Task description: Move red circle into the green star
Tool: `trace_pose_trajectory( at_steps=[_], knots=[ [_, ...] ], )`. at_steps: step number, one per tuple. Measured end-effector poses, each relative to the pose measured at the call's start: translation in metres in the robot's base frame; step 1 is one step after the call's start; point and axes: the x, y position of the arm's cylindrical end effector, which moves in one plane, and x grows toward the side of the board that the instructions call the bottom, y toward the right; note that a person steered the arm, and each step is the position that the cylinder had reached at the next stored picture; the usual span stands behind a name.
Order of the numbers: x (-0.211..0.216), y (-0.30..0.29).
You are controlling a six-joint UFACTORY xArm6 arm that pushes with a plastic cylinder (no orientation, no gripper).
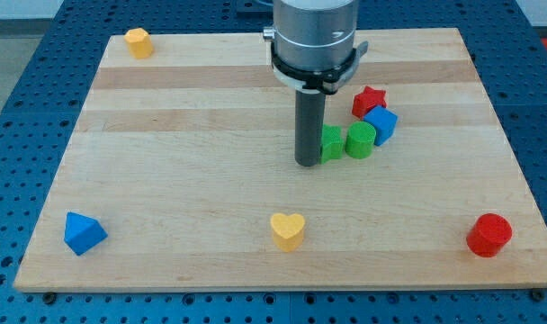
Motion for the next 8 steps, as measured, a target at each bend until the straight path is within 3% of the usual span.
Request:
trace_pose_trajectory(
  at_steps=[2, 4, 5, 6, 7, 8],
  knots=[
    [0.042, 0.022],
    [0.019, 0.209],
    [0.083, 0.274],
    [0.152, 0.275],
    [0.157, 0.251],
    [0.131, 0.235]
  ],
)
